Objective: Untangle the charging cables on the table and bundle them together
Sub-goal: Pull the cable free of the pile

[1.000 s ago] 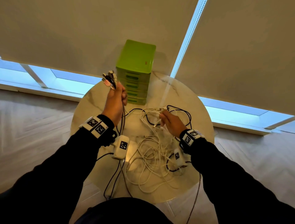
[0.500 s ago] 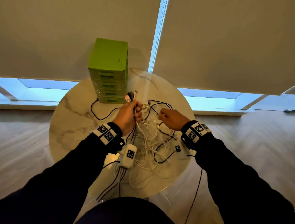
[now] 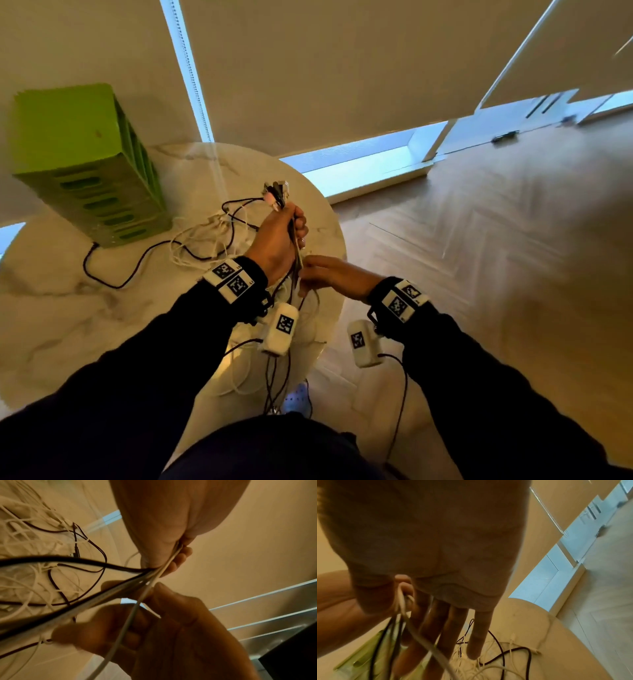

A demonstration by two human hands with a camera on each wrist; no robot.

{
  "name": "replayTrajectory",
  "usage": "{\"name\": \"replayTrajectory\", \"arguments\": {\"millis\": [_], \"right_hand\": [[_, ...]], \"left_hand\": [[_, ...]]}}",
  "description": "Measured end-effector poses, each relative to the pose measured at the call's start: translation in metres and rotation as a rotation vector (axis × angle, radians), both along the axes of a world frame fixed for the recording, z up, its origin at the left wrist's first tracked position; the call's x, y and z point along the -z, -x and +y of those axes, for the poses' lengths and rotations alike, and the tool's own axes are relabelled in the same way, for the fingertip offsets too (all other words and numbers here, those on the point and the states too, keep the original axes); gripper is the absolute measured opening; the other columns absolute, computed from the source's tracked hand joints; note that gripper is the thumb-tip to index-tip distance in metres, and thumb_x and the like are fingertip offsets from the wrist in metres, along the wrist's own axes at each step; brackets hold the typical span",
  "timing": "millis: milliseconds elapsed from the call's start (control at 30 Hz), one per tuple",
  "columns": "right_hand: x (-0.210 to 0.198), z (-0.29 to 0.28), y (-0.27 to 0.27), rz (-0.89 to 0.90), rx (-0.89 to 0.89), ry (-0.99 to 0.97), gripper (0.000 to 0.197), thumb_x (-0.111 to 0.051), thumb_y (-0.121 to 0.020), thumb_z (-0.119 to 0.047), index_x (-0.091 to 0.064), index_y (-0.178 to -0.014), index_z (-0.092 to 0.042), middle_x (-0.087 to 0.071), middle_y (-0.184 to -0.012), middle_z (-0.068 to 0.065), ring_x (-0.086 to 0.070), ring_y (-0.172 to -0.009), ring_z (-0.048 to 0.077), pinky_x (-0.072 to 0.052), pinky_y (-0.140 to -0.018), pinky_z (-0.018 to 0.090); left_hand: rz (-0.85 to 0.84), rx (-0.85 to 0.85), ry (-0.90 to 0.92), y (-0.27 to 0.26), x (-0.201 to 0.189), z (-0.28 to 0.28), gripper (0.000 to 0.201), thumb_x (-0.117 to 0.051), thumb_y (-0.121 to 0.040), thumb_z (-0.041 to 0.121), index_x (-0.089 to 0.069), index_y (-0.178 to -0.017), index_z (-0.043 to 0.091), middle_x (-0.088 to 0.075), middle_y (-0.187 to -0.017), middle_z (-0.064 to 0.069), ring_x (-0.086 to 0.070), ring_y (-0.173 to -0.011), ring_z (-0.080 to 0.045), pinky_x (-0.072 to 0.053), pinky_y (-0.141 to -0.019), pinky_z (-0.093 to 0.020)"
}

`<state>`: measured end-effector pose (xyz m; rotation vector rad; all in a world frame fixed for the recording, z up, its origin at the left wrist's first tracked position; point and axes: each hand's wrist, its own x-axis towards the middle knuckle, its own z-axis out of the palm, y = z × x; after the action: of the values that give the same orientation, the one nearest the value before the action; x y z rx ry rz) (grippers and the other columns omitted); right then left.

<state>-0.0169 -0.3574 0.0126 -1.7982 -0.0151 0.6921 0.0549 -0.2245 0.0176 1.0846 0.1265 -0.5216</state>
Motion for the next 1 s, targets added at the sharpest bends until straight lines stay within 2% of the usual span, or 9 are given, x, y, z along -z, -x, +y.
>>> {"name": "replayTrajectory", "arguments": {"millis": [133, 233, 367, 533, 700, 767, 867, 933, 1000], "right_hand": [[-0.006, -0.017, 0.015, -0.193, 0.000, 0.264, 0.027, -0.040, -0.108, -0.034, -0.059, -0.098, -0.017, -0.051, -0.073, -0.002, -0.052, -0.063, 0.009, -0.051, -0.064, 0.027], [-0.009, -0.038, 0.018, -0.361, 0.101, 0.437, 0.026, -0.039, -0.107, -0.038, -0.059, -0.102, -0.022, -0.056, -0.078, -0.017, -0.054, -0.066, -0.004, -0.044, -0.064, 0.015], [-0.015, -0.061, 0.012, -0.445, 0.160, 0.572, 0.027, -0.040, -0.107, -0.037, -0.059, -0.104, -0.019, -0.063, -0.087, -0.009, -0.055, -0.071, 0.002, -0.038, -0.068, 0.027], [-0.009, -0.087, 0.003, -0.364, 0.139, 0.773, 0.033, -0.045, -0.101, -0.052, -0.053, -0.096, -0.021, -0.055, -0.067, -0.006, -0.051, -0.062, 0.014, -0.040, -0.061, 0.029], [0.053, -0.118, 0.010, 0.083, -0.046, 0.920, 0.021, -0.050, -0.100, -0.041, -0.061, -0.107, -0.025, -0.071, -0.108, -0.001, -0.064, -0.103, 0.024, -0.048, -0.091, 0.034], [0.070, -0.108, 0.014, 0.145, -0.116, 0.916, 0.036, -0.058, -0.097, -0.040, -0.053, -0.130, -0.027, -0.059, -0.138, 0.001, -0.057, -0.121, 0.023, -0.043, -0.103, 0.034], [0.073, -0.071, 0.008, -0.114, -0.111, 0.664, 0.072, -0.067, -0.092, -0.034, -0.028, -0.154, -0.031, -0.028, -0.163, 0.001, -0.033, -0.146, 0.020, -0.030, -0.117, 0.037], [0.067, -0.039, -0.002, -0.228, -0.119, 0.435, 0.074, -0.069, -0.093, -0.030, -0.029, -0.155, -0.030, -0.030, -0.161, -0.002, -0.028, -0.145, 0.010, -0.026, -0.117, 0.030], [0.056, -0.010, -0.012, -0.213, -0.097, 0.305, 0.056, -0.066, -0.096, -0.029, -0.043, -0.147, -0.022, -0.052, -0.145, 0.000, -0.046, -0.132, 0.009, -0.036, -0.110, 0.027]], "left_hand": [[-0.133, 0.035, -0.208, -0.003, 0.007, -0.014, 0.036, -0.034, -0.110, 0.030, -0.052, -0.082, 0.018, -0.049, -0.062, 0.006, -0.044, -0.058, -0.009, -0.034, -0.056, -0.023], [-0.264, 0.079, -0.438, -0.004, 0.007, -0.017, 0.036, -0.031, -0.110, 0.033, -0.052, -0.085, 0.018, -0.052, -0.070, 0.002, -0.047, -0.060, -0.009, -0.036, -0.054, -0.021], [-0.325, 0.068, -0.557, -0.005, 0.013, -0.013, 0.037, -0.029, -0.110, 0.034, -0.051, -0.085, 0.018, -0.053, -0.076, 0.000, -0.045, -0.063, -0.011, -0.036, -0.060, -0.025], [-0.185, 0.068, -0.363, -0.009, 0.018, 0.000, 0.036, -0.031, -0.111, 0.032, -0.047, -0.084, 0.015, -0.042, -0.069, 0.000, -0.035, -0.052, -0.009, -0.030, -0.049, -0.021], [-0.072, 0.180, -0.039, -0.011, 0.009, 0.018, 0.034, -0.033, -0.110, 0.031, -0.048, -0.085, 0.015, -0.040, -0.063, 0.004, -0.032, -0.054, -0.009, -0.027, -0.048, -0.019], [-0.071, 0.201, 0.024, -0.010, 0.004, 0.023, 0.034, -0.033, -0.110, 0.031, -0.048, -0.085, 0.015, -0.039, -0.062, 0.004, -0.032, -0.055, -0.010, -0.026, -0.050, -0.021], [-0.088, 0.218, 0.042, -0.010, 0.003, 0.028, 0.034, -0.032, -0.110, 0.030, -0.048, -0.084, 0.015, -0.038, -0.062, 0.003, -0.032, -0.055, -0.010, -0.026, -0.051, -0.021], [-0.097, 0.201, 0.016, -0.011, 0.005, 0.030, 0.035, -0.032, -0.110, 0.030, -0.048, -0.084, 0.015, -0.039, -0.062, 0.004, -0.033, -0.055, -0.009, -0.028, -0.051, -0.020], [-0.144, 0.171, -0.068, -0.013, 0.010, 0.033, 0.035, -0.033, -0.110, 0.031, -0.048, -0.084, 0.015, -0.041, -0.063, 0.004, -0.035, -0.056, -0.009, -0.031, -0.052, -0.020]]}}
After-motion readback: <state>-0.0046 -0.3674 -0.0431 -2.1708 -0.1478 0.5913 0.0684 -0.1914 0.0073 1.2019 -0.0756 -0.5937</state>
